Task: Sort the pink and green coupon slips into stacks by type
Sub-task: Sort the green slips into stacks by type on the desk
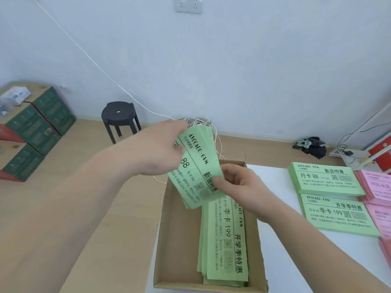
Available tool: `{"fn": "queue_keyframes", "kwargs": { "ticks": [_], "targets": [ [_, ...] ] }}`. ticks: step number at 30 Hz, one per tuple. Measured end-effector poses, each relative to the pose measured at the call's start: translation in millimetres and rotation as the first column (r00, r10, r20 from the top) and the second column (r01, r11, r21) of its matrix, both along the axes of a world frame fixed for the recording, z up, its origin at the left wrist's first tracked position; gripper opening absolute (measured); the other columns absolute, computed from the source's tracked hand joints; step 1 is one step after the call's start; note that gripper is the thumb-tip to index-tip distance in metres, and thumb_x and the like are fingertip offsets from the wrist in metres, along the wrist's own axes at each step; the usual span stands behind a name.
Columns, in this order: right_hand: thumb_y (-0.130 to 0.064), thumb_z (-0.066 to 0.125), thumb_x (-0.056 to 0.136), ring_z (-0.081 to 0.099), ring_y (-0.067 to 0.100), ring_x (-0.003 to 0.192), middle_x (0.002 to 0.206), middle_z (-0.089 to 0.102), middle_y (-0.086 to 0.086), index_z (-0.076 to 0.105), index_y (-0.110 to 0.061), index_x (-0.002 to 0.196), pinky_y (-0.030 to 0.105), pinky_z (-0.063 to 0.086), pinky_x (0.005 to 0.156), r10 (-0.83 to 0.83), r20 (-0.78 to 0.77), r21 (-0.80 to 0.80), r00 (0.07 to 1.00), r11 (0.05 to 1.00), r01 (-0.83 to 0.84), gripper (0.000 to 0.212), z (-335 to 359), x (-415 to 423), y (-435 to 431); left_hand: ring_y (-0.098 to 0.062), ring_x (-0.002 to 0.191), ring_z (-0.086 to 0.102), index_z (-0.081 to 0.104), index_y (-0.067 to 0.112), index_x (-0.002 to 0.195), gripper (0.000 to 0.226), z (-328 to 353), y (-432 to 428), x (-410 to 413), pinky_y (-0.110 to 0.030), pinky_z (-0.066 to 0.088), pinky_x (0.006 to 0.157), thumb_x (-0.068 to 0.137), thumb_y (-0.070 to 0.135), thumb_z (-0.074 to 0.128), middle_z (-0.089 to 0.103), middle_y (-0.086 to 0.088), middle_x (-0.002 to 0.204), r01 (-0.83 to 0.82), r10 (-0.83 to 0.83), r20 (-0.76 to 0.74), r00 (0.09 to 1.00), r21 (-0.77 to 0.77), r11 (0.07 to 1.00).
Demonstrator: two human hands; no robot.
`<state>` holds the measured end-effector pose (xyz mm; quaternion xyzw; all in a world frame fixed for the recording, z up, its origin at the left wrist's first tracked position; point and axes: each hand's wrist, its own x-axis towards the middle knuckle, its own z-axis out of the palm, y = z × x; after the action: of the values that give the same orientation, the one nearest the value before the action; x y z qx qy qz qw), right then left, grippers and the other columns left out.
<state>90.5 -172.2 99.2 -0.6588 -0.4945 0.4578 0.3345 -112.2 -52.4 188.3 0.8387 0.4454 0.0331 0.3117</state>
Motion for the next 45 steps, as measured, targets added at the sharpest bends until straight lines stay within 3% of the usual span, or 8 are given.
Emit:
{"fn": "queue_keyframes", "kwargs": {
  "ticks": [4,8,17,23,30,34,39,45],
  "targets": [
    [-0.019,0.063,0.099,0.072,0.004,0.094,0.102,0.076,-0.019,0.07,-0.035,0.113,0.034,0.057,0.087,-0.086,0.145,0.116,0.986,0.991,0.069,0.022,36.2,27.4,-6.9,-0.001,0.094,0.067,0.063,0.03,0.109,0.019,11.0,-18.2,13.0,-0.022,0.052,0.074,0.101,0.014,0.056,0.07,0.019,0.105,-0.177,0.207,0.337,0.918,-0.118,0.977],
    [-0.023,0.069,0.094,0.066,0.008,0.09,0.095,0.065,-0.017,0.057,-0.051,0.123,0.031,0.054,0.08,-0.132,0.386,0.192,0.913,0.98,0.06,0.042,61.0,78.8,-27.7,0.001,0.096,0.071,0.066,0.032,0.114,0.025,-8.4,-51.0,48.7,-0.027,0.056,0.087,0.1,0.014,0.058,0.075,0.021,0.106,-0.194,0.306,0.464,0.831,-0.273,0.942],
    [-0.026,0.067,0.093,0.056,0.015,0.118,0.124,0.056,-0.013,0.059,-0.044,0.132,0.033,0.047,0.099,0.083,0.679,-0.235,0.729,0.966,0.108,0.044,-8.4,206.7,-141.1,-0.014,0.088,0.071,0.062,0.028,0.106,0.015,-113.5,-191.0,186.0,-0.04,0.064,0.067,0.097,0.016,0.063,0.072,0.012,0.1,-0.185,0.382,0.353,0.854,-0.481,0.857],
    [-0.037,0.058,0.098,0.045,0.015,0.13,0.138,0.049,-0.013,0.054,-0.037,0.141,0.034,0.04,0.105,0.134,0.801,-0.204,0.583,0.977,0.056,0.043,-89.2,226.9,-200.3,-0.01,0.091,0.067,0.061,0.03,0.109,0.016,-189.1,-240.3,226.2,-0.04,0.057,0.086,0.097,0.019,0.063,0.07,0.017,0.101,-0.242,0.361,0.23,0.904,-0.42,0.875],
    [-0.046,0.05,0.102,0.043,0.012,0.14,0.152,0.047,-0.009,0.05,-0.024,0.148,0.025,0.032,0.113,0.13,0.616,-0.216,0.777,0.976,0.009,0.051,-125.2,195.9,-232.3,-0.01,0.106,0.054,0.058,0.038,0.132,0.043,-227.1,-270.7,211.5,-0.034,0.049,0.098,0.091,0.028,0.068,0.049,0.012,0.112,-0.332,0.381,0.113,0.918,-0.31,0.891],
    [-0.061,0.04,0.102,0.051,0.014,0.131,0.144,0.053,-0.009,0.049,-0.026,0.147,0.03,0.04,0.106,0.09,0.567,-0.223,0.819,0.974,0.048,0.059,-119.8,197.5,-232.8,-0.017,0.139,0.029,0.043,0.034,0.151,0.061,-232.8,-297.7,210.4,-0.033,0.03,0.117,0.093,0.032,0.064,0.035,0.01,0.147,-0.298,0.316,0.097,0.944,-0.16,0.941],
    [-0.074,0.034,0.096,0.062,0.016,0.097,0.106,0.062,-0.007,0.064,-0.027,0.098,0.035,0.05,0.083,0.017,0.527,-0.233,0.85,0.964,0.126,0.056,-123.9,193.1,-234.7,0.007,0.136,0.035,0.046,0.034,0.149,0.055,-213.6,-340.2,221.8,-0.005,0.02,0.113,0.099,0.013,0.051,0.044,0.026,0.145,-0.007,0.076,0.258,0.963,-0.26,0.966],
    [-0.067,0.042,0.097,0.057,0.009,0.077,0.089,0.055,-0.008,0.061,-0.027,0.098,0.033,0.05,0.071,0.005,0.586,-0.183,0.81,0.975,0.126,0.044,-124.8,192.2,-234.2,-0.002,0.144,0.03,0.055,0.029,0.139,0.047,-230.3,-323.2,209.1,-0.019,0.02,0.119,0.096,0.01,0.056,0.034,0.02,0.151,-0.398,0.461,0.222,0.859,-0.277,0.875]
  ]
}}
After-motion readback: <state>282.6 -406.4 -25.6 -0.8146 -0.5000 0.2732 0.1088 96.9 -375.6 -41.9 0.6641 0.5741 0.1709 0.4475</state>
